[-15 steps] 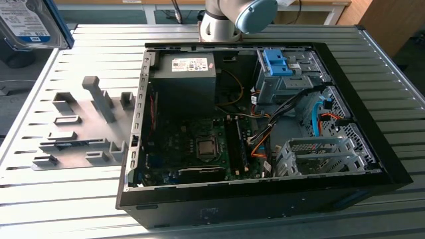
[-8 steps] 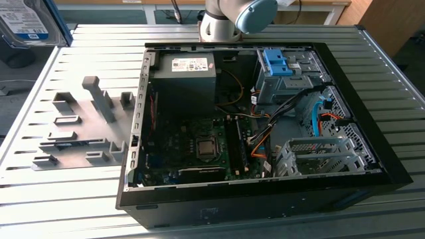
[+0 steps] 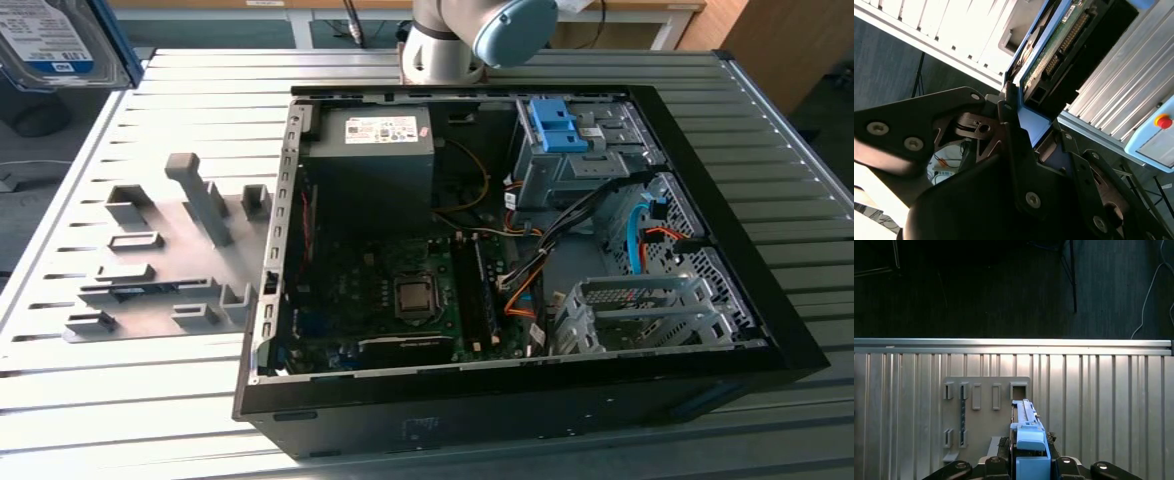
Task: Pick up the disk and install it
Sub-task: 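Pick up the disk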
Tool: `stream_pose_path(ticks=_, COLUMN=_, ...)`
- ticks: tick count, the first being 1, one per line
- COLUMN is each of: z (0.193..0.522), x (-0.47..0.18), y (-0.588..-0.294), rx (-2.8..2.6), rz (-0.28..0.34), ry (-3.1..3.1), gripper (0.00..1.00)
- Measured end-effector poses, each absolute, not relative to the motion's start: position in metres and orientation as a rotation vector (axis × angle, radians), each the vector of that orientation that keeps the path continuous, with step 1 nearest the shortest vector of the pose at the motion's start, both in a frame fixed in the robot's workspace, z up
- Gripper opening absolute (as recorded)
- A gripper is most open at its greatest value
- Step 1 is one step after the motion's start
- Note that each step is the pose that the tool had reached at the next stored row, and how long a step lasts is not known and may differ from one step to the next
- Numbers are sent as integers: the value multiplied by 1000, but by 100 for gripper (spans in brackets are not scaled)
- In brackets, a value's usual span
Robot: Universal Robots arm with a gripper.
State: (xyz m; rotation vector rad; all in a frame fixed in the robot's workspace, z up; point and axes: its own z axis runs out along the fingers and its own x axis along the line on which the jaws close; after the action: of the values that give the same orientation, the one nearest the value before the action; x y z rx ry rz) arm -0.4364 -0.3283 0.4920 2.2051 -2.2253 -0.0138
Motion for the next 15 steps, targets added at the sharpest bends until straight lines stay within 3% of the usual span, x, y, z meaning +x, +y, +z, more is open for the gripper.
stream_pose_path(ticks=15, z=503, x=-436, y=-328, rx=2205, rz=-14, ry=-2225, gripper=37)
